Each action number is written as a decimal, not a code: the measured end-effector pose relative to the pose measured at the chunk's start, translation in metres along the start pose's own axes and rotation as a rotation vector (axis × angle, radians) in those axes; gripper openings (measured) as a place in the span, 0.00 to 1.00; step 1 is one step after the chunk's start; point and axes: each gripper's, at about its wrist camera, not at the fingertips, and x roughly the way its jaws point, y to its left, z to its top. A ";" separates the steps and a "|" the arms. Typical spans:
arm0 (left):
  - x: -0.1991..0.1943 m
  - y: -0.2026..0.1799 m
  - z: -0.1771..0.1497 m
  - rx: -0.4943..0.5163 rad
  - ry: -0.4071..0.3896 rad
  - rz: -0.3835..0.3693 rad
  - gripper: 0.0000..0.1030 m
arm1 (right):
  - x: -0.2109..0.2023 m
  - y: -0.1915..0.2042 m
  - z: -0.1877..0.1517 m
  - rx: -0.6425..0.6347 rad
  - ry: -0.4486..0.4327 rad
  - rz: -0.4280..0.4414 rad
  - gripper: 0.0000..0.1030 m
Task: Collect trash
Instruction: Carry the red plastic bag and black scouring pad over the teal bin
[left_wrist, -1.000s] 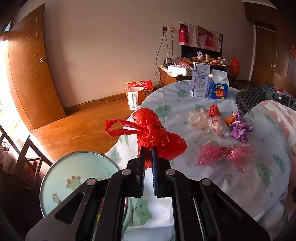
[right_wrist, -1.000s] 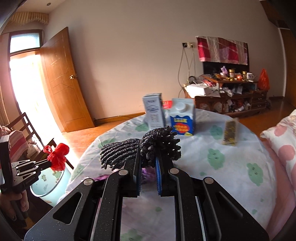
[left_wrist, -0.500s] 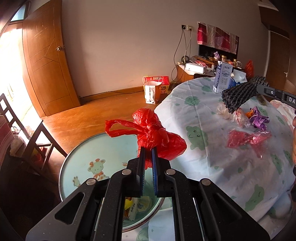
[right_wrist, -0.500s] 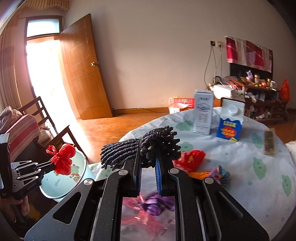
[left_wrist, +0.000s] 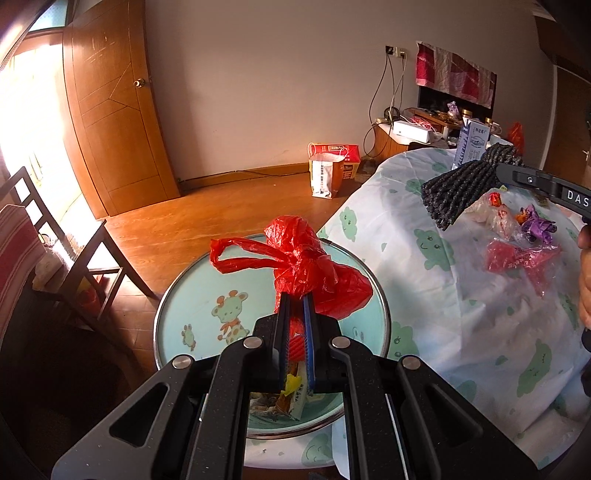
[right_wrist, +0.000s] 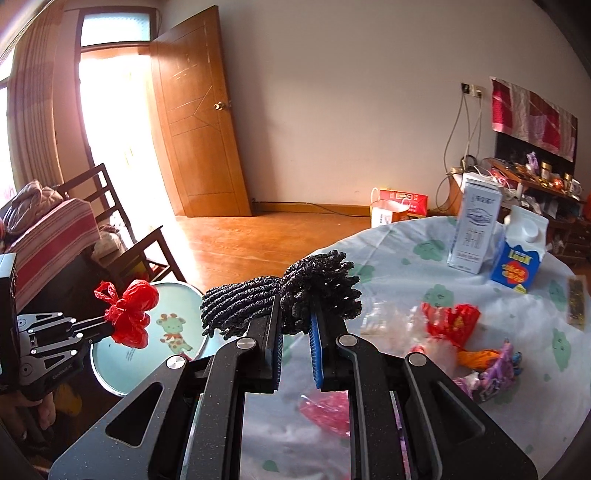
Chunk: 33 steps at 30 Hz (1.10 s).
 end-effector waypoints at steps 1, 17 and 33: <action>0.000 0.002 -0.001 -0.003 0.001 0.003 0.06 | 0.002 0.004 0.000 -0.008 0.003 0.004 0.13; -0.004 0.035 -0.014 -0.053 0.018 0.042 0.06 | 0.038 0.041 -0.002 -0.085 0.060 0.047 0.13; -0.004 0.049 -0.016 -0.076 0.031 0.063 0.06 | 0.053 0.061 -0.006 -0.132 0.084 0.065 0.13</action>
